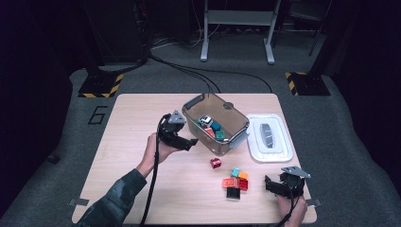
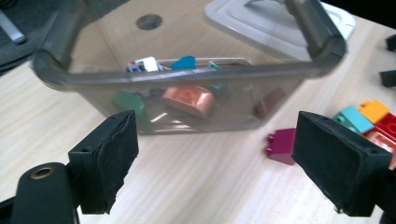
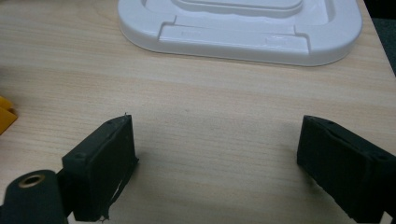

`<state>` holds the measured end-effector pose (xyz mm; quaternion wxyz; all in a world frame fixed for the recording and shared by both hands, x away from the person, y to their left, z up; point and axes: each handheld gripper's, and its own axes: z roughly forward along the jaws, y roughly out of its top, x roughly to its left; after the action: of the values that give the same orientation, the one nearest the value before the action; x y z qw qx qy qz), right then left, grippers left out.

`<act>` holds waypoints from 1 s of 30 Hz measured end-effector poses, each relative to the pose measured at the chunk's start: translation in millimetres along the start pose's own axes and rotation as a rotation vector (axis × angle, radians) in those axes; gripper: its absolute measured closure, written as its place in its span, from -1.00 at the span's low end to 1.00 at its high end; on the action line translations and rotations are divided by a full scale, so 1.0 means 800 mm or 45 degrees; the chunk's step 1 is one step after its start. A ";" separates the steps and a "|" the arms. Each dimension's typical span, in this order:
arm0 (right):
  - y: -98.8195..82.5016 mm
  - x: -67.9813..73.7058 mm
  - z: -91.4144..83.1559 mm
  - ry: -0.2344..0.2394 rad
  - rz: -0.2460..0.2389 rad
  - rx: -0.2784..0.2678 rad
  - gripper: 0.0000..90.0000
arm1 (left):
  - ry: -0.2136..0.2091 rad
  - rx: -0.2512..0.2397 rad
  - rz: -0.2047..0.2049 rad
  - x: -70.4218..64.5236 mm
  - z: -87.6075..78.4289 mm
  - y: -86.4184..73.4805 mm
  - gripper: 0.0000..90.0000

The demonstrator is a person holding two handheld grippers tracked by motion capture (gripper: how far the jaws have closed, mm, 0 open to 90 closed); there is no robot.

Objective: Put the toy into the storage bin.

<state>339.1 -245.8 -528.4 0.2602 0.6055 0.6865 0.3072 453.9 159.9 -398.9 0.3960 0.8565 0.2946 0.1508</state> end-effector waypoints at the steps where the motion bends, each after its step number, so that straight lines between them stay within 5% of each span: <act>1: 0.000 0.000 0.000 0.000 0.000 0.000 -0.76 | 0.009 -0.007 0.010 -0.004 0.002 -0.003 -0.68; 16: 0.000 0.000 0.000 0.000 0.000 -0.007 -0.76 | -0.071 -0.008 0.056 -0.068 0.055 -0.064 -0.67; 23: 0.000 0.000 0.000 -0.002 0.000 0.000 -0.76 | -0.090 -0.024 0.104 -0.089 0.090 -0.071 -0.50; 30: 0.000 0.000 0.000 -0.002 0.000 -0.001 -0.76 | -0.117 0.031 0.145 -0.104 0.128 -0.073 -0.30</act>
<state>339.0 -245.8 -528.4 0.2608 0.6056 0.6863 0.3069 416.9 77.8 -510.9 0.3894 0.8827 0.2287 0.1299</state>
